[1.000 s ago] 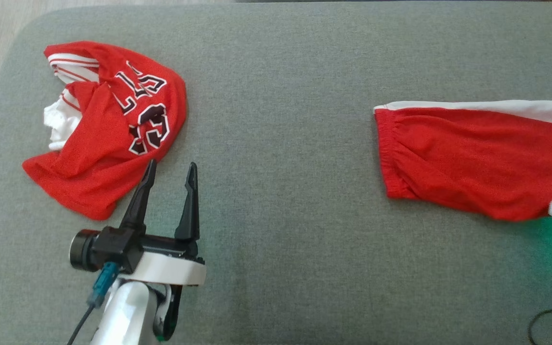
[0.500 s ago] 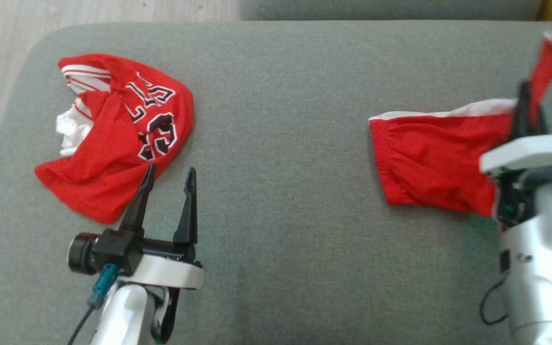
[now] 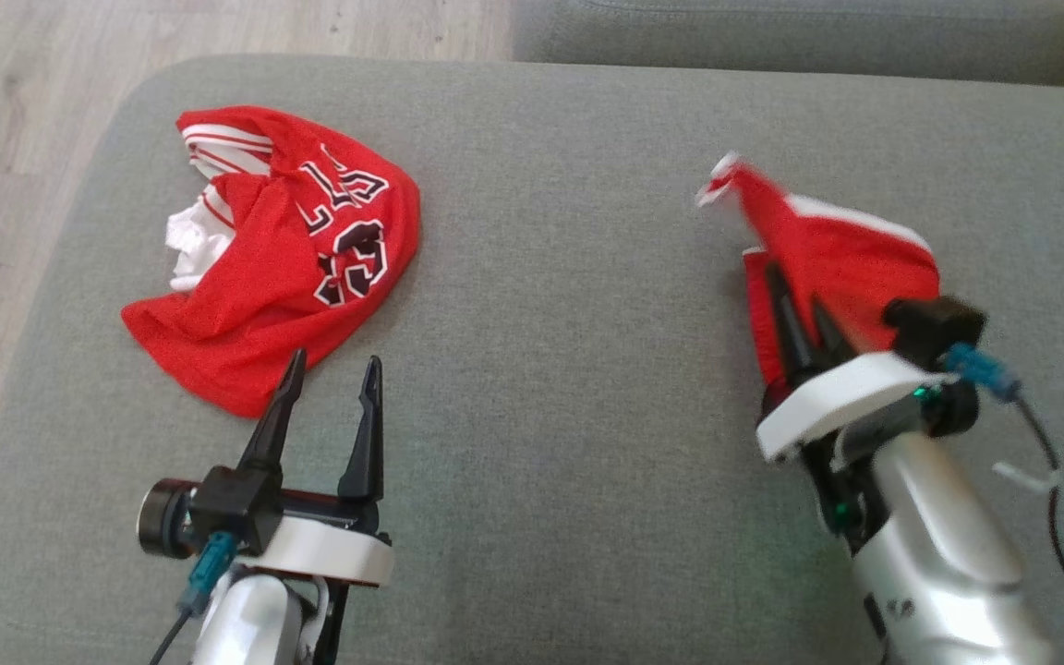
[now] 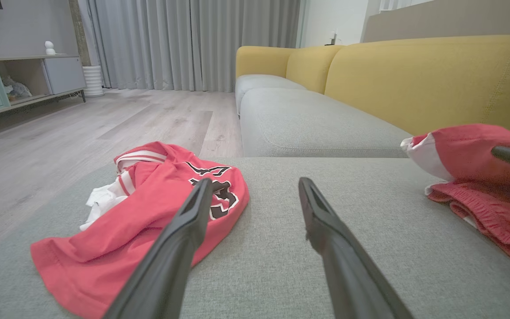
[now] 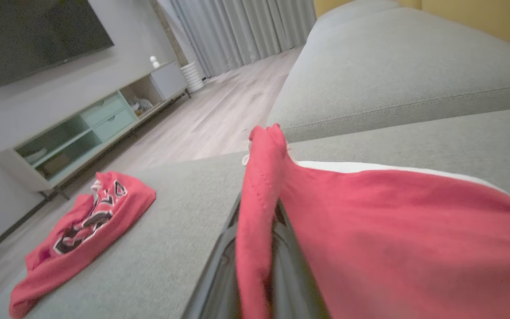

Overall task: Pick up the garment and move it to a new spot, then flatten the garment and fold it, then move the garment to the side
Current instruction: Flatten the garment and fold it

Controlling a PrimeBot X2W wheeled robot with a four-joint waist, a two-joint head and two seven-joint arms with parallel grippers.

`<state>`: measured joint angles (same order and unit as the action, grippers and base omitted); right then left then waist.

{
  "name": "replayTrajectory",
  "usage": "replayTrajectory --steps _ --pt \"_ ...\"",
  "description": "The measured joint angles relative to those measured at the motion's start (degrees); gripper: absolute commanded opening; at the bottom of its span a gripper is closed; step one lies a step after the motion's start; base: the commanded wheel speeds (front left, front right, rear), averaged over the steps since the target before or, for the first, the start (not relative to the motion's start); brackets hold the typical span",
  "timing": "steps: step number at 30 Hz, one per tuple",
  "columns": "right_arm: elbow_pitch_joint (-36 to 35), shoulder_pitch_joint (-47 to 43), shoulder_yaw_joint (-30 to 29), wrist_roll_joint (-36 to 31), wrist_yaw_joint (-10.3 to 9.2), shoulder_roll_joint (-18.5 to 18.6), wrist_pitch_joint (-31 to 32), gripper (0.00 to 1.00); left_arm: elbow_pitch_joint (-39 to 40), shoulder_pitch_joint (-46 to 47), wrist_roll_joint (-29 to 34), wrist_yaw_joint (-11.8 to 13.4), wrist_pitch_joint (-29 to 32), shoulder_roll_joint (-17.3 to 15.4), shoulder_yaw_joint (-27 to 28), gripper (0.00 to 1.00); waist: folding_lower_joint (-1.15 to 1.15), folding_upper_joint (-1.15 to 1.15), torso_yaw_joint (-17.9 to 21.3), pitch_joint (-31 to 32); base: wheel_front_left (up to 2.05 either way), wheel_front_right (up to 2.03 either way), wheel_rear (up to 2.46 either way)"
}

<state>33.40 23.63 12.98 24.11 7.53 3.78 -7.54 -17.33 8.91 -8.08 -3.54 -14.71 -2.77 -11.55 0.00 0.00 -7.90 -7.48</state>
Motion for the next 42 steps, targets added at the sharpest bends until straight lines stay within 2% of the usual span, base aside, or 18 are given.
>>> replayTrajectory --steps 6,7,12,17,20,22,31,35,36,42 --pt "2.1 -2.4 3.8 -6.0 0.0 1.3 1.9 0.0 -0.1 0.0 0.0 0.0 0.0 0.0 0.1 1.0 0.0 0.0 -0.4 0.4 0.0 0.0 0.0" --pt "2.7 -2.6 4.6 -8.2 0.0 1.9 2.0 1.0 -0.1 0.0 0.0 0.0 0.0 0.0 0.2 1.0 0.0 0.0 -0.3 0.4 0.0 0.0 0.0" --pt "3.2 -3.3 3.5 -11.6 0.0 1.9 0.3 1.0 -0.1 0.0 0.0 0.0 0.0 0.0 0.2 1.0 0.0 0.0 0.6 0.5 0.0 0.0 0.0" --pt "-0.9 -3.3 -5.5 -13.1 0.0 1.6 -3.1 1.0 -0.1 0.0 0.1 0.0 0.0 0.0 0.4 1.0 0.0 0.0 2.3 1.1 0.0 0.0 0.0" --pt "-3.3 -3.4 -8.2 -14.4 0.0 1.5 -3.9 1.0 0.0 0.0 0.1 0.0 0.0 0.0 0.4 1.0 0.0 0.0 3.1 1.4 0.0 0.0 0.0" --pt "-7.1 -4.7 -11.7 -16.1 0.0 0.8 -4.9 1.0 0.2 0.0 0.1 0.0 0.0 0.0 0.5 1.0 0.0 0.0 4.4 1.9 0.0 0.0 0.0" --pt "-11.1 -15.3 -16.1 -20.7 0.0 -0.2 -5.7 1.0 1.1 -2.4 0.1 0.6 0.0 0.0 1.2 1.0 0.0 0.0 7.9 2.7 0.0 0.0 0.0" --pt "-12.6 -16.2 -16.3 -20.7 0.0 -1.1 -6.2 1.0 1.5 -2.6 0.1 0.6 0.0 0.0 1.1 1.0 0.0 0.0 8.2 1.7 0.0 0.0 0.0" --pt "-13.0 -15.9 -16.3 -20.6 0.0 -1.1 -6.2 0.0 1.6 -2.5 0.1 0.6 0.0 0.0 1.0 1.0 0.0 0.0 8.1 1.3 0.0 0.0 0.0" --pt "-12.4 -11.2 -15.7 -20.7 0.0 -1.1 -5.0 0.0 2.0 -1.8 0.1 0.4 0.0 0.0 0.2 1.0 0.01 0.0 6.8 -1.9 0.0 0.0 0.0"
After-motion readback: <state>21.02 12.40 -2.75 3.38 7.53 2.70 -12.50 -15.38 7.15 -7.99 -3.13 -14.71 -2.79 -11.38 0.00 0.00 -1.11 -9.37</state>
